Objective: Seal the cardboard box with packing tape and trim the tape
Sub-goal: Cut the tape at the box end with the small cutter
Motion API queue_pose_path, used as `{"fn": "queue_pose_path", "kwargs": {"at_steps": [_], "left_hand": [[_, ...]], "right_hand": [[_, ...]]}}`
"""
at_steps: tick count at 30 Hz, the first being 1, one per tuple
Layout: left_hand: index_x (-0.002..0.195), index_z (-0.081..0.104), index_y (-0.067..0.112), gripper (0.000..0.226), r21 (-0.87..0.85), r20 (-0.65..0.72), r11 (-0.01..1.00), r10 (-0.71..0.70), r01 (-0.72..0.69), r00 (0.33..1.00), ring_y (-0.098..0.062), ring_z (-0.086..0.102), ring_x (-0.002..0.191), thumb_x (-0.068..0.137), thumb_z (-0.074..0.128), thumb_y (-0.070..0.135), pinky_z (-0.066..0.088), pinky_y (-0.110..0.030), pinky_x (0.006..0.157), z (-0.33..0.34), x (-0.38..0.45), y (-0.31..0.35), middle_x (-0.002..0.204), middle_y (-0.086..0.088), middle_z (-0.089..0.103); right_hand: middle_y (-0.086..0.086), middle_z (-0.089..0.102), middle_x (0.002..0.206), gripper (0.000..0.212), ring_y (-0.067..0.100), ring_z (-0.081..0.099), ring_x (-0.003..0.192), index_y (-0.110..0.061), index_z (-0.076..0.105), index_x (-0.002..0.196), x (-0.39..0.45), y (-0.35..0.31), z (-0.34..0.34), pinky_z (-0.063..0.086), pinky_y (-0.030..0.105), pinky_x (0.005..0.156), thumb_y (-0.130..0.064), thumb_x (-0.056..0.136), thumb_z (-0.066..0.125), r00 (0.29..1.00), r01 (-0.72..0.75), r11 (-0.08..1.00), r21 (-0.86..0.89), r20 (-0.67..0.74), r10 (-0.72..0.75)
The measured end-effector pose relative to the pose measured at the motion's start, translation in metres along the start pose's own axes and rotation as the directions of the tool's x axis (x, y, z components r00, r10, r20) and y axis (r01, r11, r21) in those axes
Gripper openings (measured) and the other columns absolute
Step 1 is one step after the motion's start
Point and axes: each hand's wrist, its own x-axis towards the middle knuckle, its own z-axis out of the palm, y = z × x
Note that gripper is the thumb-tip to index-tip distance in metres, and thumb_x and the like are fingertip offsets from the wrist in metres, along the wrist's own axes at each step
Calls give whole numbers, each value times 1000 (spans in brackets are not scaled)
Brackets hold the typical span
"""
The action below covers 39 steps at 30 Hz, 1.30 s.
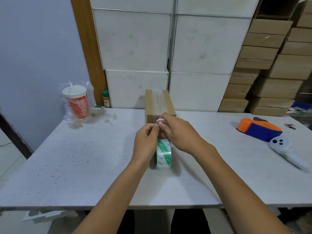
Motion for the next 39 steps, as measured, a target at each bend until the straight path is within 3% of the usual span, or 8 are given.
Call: {"fn": "queue_pose_path", "kwargs": {"at_steps": [7,15,25,39], "left_hand": [[91,81,24,28,29,14,999,20,-20,1000,-27,82,91,104,56,22,64,-57,94,-2,1,-3,87,-5,84],[97,81,23,25,30,-12,999,-19,20,1000,-23,82,89,106,57,27,66,-52,92,-1,2,-2,88,-3,85],[85,78,25,29,86,-2,994,70,-70,998,-32,80,87,104,57,24,63,-64,88,-3,7,-7,81,-5,82],[90,79,35,28,132,-18,982,136,-133,990,-23,80,86,108,57,30,63,-60,89,-6,10,-11,81,2,83]], "right_hand": [[-13,75,119,18,22,67,105,-27,62,118,0,-1,-4,55,42,86,-37,110,49,1000,19,999,-29,-16,-20],[-16,76,121,19,21,67,105,-29,64,118,1,-4,-4,54,39,86,-38,110,50,1000,24,999,-47,-19,-25],[-12,76,116,17,23,67,103,-30,62,114,5,-4,-4,56,43,85,-39,109,48,1000,17,996,-85,-2,-17],[-7,76,109,17,28,67,96,-31,57,109,7,-5,-6,56,45,80,-42,110,45,1000,26,986,-164,6,-26]]}}
